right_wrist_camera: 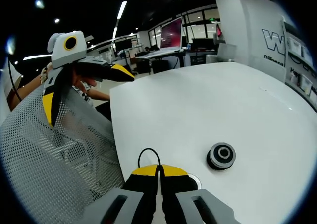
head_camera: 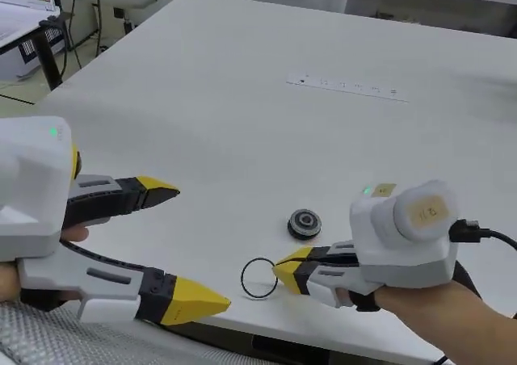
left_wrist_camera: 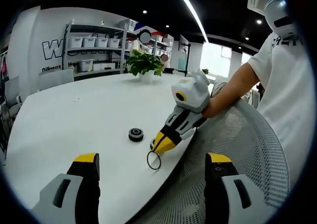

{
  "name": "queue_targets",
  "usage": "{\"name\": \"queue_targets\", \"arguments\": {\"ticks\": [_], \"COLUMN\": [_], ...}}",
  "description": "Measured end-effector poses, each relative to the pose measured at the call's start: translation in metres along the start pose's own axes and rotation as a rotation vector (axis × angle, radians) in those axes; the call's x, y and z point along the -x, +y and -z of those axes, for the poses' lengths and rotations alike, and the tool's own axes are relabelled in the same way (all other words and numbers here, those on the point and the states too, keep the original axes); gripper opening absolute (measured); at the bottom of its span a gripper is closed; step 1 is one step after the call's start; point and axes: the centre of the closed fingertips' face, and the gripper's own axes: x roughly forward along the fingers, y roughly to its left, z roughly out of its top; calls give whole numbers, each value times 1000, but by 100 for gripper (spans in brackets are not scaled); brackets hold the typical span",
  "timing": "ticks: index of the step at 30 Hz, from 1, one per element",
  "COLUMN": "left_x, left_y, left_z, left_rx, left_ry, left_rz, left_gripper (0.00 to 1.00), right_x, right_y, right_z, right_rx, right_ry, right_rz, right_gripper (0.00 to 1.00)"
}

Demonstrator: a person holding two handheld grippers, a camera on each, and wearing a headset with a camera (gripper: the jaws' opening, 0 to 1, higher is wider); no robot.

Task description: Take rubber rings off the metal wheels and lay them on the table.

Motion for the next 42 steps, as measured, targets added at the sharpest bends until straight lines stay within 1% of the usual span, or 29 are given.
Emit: {"name": "queue_targets", "arguments": {"ticks": [3, 5, 9, 13, 19, 22, 26, 29, 31, 36, 37, 40, 42], "left_x": [0, 0, 0, 0, 0, 0, 0, 0, 0, 0, 0, 0, 1], "left_y": [-1, 0, 0, 1, 1, 1, 1, 1, 2, 1, 1, 1, 2], "left_z": [0, 0, -1, 1, 2, 2, 3, 3, 3, 3, 3, 3, 3], "left_rx": [4, 4, 9, 9, 10, 10, 11, 13, 14, 17, 16, 14, 14], "left_ry": [-3, -3, -6, 5, 7, 8, 12, 13, 13, 17, 17, 14, 15], "left_rz": [6, 3, -2, -4, -6, -6, -6, -7, -8, -2, -2, -4, -9], "left_gripper": [85, 85, 85, 85, 85, 84, 84, 84, 84, 84, 84, 82, 81], "right_x": [0, 0, 1, 3, 10, 15, 24, 34, 40, 56, 58, 62, 63], "right_y": [-2, -5, -7, -10, -18, -26, -37, -46, -50, -65, -66, -66, -66], "right_z": [-2, -1, 0, -1, -10, -14, -23, -34, -41, -51, -52, -54, -53], "right_rx": [4, -17, -23, -28, -63, -93, -144, -199, -214, -271, -276, -295, -280], "right_ry": [-8, -4, -2, -2, -38, -52, -97, -155, -191, -257, -264, -278, -271], "right_rz": [9, 14, 22, 32, 49, 74, 96, 106, 111, 138, 138, 114, 112], "right_gripper": [0, 1, 1, 1, 2, 4, 5, 6, 7, 8, 9, 10, 11]}}
